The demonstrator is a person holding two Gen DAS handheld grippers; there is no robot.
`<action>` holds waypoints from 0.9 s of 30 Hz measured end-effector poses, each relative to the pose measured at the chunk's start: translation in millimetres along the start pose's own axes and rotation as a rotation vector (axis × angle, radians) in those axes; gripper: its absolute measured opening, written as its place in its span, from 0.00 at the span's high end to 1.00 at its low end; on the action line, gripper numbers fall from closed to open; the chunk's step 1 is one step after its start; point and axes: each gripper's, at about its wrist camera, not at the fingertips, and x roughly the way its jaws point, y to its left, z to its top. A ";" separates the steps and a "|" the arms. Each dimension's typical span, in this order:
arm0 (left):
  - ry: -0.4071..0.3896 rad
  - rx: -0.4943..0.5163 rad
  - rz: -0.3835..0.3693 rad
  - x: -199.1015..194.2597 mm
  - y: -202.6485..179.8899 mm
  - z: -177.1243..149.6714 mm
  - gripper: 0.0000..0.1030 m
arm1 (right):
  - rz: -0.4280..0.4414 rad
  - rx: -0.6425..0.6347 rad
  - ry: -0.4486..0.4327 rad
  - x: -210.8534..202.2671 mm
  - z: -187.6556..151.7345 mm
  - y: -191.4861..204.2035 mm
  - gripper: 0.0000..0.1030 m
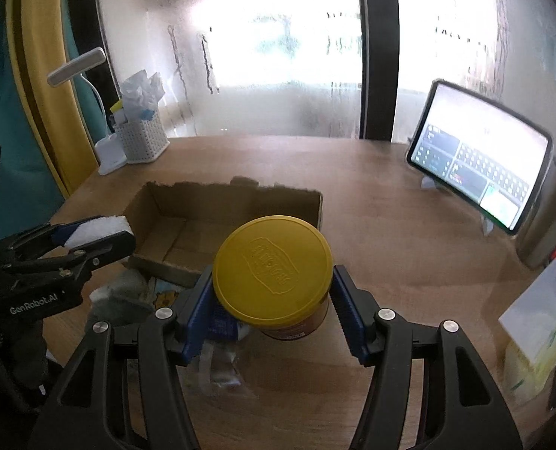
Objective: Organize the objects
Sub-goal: 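Carry the sponge and the jar with both tools over the cardboard box and lower them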
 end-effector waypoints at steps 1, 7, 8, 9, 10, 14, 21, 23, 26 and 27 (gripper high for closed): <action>0.000 0.004 -0.003 1.6 -1.3 1.6 0.42 | 0.000 0.001 -0.007 -0.7 2.8 -0.3 0.39; 0.009 0.011 -0.025 10.4 -2.6 8.5 0.42 | 0.012 0.003 -0.003 7.4 11.8 -3.1 0.39; 0.011 0.010 -0.027 11.9 -1.7 9.5 0.42 | 0.013 0.003 0.001 9.1 13.0 -3.1 0.39; 0.012 0.010 -0.028 13.6 -1.2 10.8 0.42 | 0.017 0.001 0.004 11.7 14.7 -2.7 0.39; 0.013 0.012 -0.031 16.2 -0.4 12.9 0.42 | 0.020 0.000 0.005 13.6 16.0 -2.7 0.39; 0.020 0.013 -0.042 25.3 2.4 17.7 0.42 | 0.034 -0.006 0.008 24.7 24.2 1.3 0.39; 0.049 -0.014 -0.064 41.9 12.2 15.2 0.42 | 0.050 0.005 0.026 47.7 27.3 2.8 0.39; 0.062 -0.026 -0.071 47.9 16.1 13.8 0.42 | 0.054 0.012 0.035 54.1 25.6 2.2 0.39; 0.070 -0.028 -0.069 55.0 18.3 13.8 0.42 | 0.051 0.022 0.054 66.1 23.9 1.5 0.39; 0.075 -0.029 -0.070 57.6 18.4 13.4 0.42 | 0.052 0.026 0.058 70.1 23.7 1.2 0.39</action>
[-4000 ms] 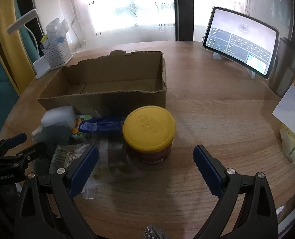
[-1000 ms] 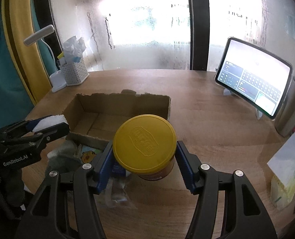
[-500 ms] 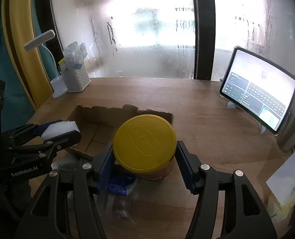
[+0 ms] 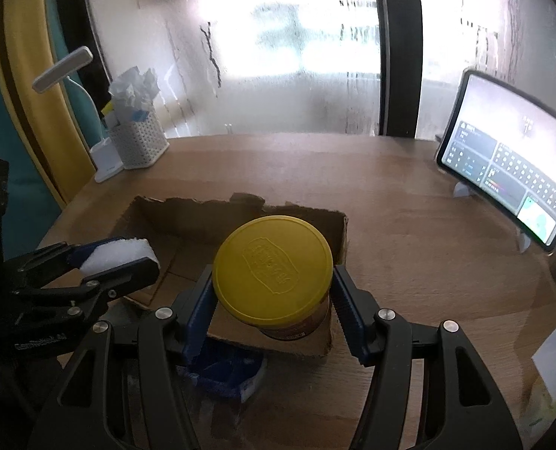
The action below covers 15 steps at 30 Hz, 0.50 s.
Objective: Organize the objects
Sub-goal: 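Carry the sponge and the jar with both tools over the cardboard box and lower them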
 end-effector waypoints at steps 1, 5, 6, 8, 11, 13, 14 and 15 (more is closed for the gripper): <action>0.007 -0.004 -0.004 3.6 0.3 -0.4 0.42 | 0.001 0.002 0.004 2.7 0.0 -0.1 0.39; 0.037 0.003 -0.018 14.9 -1.7 -4.3 0.42 | 0.002 -0.001 0.023 13.0 -3.5 0.2 0.39; 0.050 0.007 -0.021 19.1 -2.4 -6.0 0.42 | 0.005 0.002 0.026 14.3 -4.7 0.0 0.39; 0.081 0.005 -0.017 28.4 -2.7 -9.2 0.42 | 0.007 0.012 0.028 15.9 -6.9 -1.3 0.39; 0.103 0.009 -0.026 37.0 -3.6 -12.6 0.42 | 0.007 0.026 0.043 19.4 -10.5 -4.6 0.39; 0.122 0.006 -0.036 43.8 -3.7 -14.3 0.42 | 0.014 0.026 0.046 19.6 -12.3 -5.3 0.39; 0.130 0.000 -0.043 47.2 -3.1 -14.7 0.42 | 0.014 0.024 0.045 19.5 -12.8 -5.0 0.39; 0.136 -0.003 -0.049 49.4 -3.2 -14.8 0.42 | 0.018 0.024 0.044 19.2 -12.9 -5.4 0.39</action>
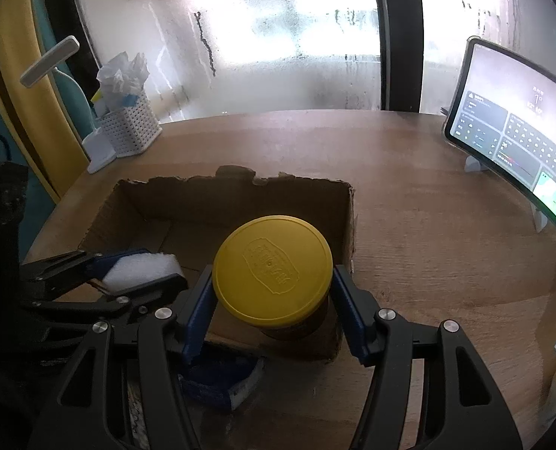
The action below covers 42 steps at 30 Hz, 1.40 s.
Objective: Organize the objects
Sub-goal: 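Carry the sponge and the jar with both tools over the cardboard box and lower them, then open the left tool to drop the sponge while the right tool releases the jar in the box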
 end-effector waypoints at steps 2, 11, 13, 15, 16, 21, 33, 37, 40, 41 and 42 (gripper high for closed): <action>0.006 0.003 -0.003 3.3 -1.3 1.4 0.41 | 0.008 0.001 0.005 0.6 1.0 -1.2 0.39; 0.036 -0.002 -0.010 7.8 -2.5 4.0 0.41 | 0.039 -0.029 0.016 -0.9 0.5 2.9 0.28; 0.039 0.002 -0.013 8.3 -2.8 3.7 0.41 | 0.030 -0.039 0.011 -3.0 -0.5 6.2 0.27; 0.042 0.010 -0.010 7.9 -3.3 3.6 0.40 | 0.035 -0.037 0.006 -6.4 -0.7 7.6 0.27; 0.041 0.017 -0.002 7.4 -4.3 4.0 0.40 | 0.035 -0.035 0.002 -8.5 -0.5 8.2 0.27; 0.022 0.017 0.007 1.6 -5.0 4.4 0.23 | 0.017 -0.024 -0.034 -23.9 2.1 9.2 0.27; -0.039 0.008 0.024 -31.7 0.4 -5.3 0.20 | -0.033 0.008 -0.057 -42.9 -5.0 9.1 0.27; -0.066 0.004 0.030 -46.9 3.0 -9.9 0.20 | -0.047 0.007 -0.066 -49.0 -8.5 10.8 0.23; -0.089 -0.013 0.025 -57.5 6.7 -15.6 0.19 | -0.049 0.006 -0.078 -54.2 -12.2 12.7 0.15; -0.093 -0.021 0.024 -60.0 8.2 -17.6 0.14 | -0.049 0.004 -0.078 -55.3 -13.5 13.6 0.15; -0.099 -0.032 0.021 -63.5 10.6 -20.4 0.09 | -0.048 0.003 -0.078 -56.4 -15.0 14.6 0.15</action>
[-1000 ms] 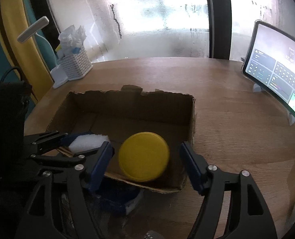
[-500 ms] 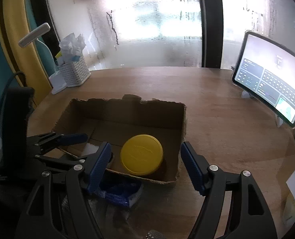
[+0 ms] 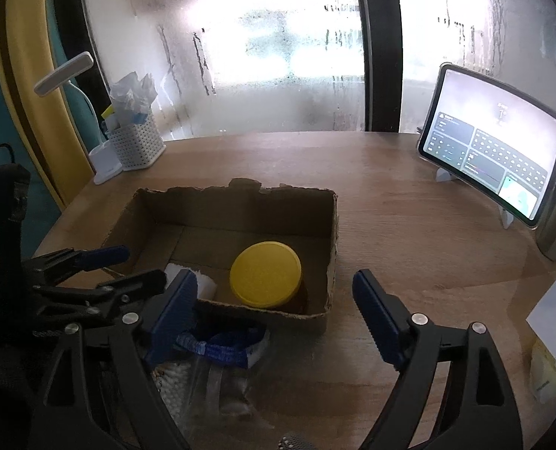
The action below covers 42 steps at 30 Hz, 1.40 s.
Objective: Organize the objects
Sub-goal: 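Open the left tool to drop the sponge while the right tool releases the jar in the box, then withdraw both tools from the box back toward the pile of items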
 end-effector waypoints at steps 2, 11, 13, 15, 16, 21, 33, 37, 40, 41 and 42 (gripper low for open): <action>-0.012 -0.017 -0.005 -4.8 3.0 -3.6 0.02 | 0.001 -0.003 0.000 -2.2 -2.5 2.2 0.15; -0.035 -0.047 0.000 -25.4 11.3 -20.4 0.02 | -0.003 -0.013 -0.002 -11.6 -17.4 10.2 0.15; -0.039 -0.047 -0.001 -29.9 11.2 -21.9 0.02 | -0.004 -0.013 -0.002 -13.2 -19.6 12.1 0.15; -0.048 -0.040 0.005 -34.8 10.4 -24.4 0.02 | -0.003 -0.015 -0.004 -15.7 -21.7 13.7 0.15; -0.048 -0.037 0.007 -35.9 9.9 -25.1 0.02 | -0.003 -0.016 -0.005 -16.7 -22.9 14.1 0.15; -0.058 -0.024 0.031 -45.2 8.3 -31.3 0.02 | 0.001 -0.016 -0.010 -22.2 -28.6 18.0 0.15; -0.048 -0.023 0.059 -51.4 7.3 -56.7 0.02 | -0.003 -0.022 0.000 -35.9 -48.7 19.8 0.15; -0.050 -0.020 0.064 -54.5 6.7 -63.1 0.02 | -0.005 -0.019 -0.001 -40.1 -55.0 20.1 0.15; -0.045 -0.017 0.068 -54.4 7.2 -69.1 0.02 | -0.005 -0.019 0.003 -41.3 -60.1 21.7 0.15; -0.043 -0.017 0.067 -54.2 7.3 -70.4 0.02 | -0.005 -0.018 0.006 -41.3 -62.0 22.1 0.15; -0.041 -0.017 0.067 -54.0 7.0 -72.1 0.02 | -0.004 -0.016 0.009 -41.0 -64.1 22.0 0.15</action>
